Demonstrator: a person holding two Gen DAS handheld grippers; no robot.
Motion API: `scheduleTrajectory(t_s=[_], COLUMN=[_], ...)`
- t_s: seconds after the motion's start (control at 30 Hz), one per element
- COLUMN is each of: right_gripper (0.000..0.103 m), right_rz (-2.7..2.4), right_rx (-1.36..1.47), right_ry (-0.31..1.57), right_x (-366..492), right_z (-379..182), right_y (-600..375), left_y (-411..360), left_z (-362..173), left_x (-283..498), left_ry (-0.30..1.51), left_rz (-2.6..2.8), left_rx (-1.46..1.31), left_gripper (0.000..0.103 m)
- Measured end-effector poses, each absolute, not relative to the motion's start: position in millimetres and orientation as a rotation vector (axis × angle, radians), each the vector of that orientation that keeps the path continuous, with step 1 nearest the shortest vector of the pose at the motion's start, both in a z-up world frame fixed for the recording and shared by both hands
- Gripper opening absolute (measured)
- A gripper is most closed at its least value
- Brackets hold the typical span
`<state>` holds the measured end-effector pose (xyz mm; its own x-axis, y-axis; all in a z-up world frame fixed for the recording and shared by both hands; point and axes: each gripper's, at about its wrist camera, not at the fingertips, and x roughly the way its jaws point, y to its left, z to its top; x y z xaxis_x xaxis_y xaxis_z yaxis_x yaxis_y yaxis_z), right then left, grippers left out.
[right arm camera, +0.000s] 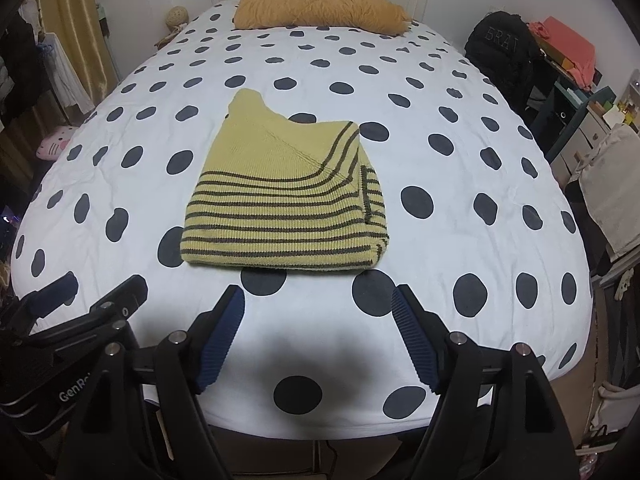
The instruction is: Fold large clothes
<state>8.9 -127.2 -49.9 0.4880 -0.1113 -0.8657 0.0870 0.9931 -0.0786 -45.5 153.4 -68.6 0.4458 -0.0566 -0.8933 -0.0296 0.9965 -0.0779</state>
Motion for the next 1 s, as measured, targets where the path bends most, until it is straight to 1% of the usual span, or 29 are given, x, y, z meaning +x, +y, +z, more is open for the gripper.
scheduleTrajectory(t_s=[1.0], right_gripper=[0.076], right_rz=[-0.127], right_rx=[-0.028], right_ry=[1.061], right_x=[9.0], right_z=[-51.2], right_y=[-128.1], left_y=[153.5], left_z=[-74.0], left_x=[-44.3], left_ry=[1.137], left_rz=[-0.02], left_rx=[-0.088], left_gripper=[0.084])
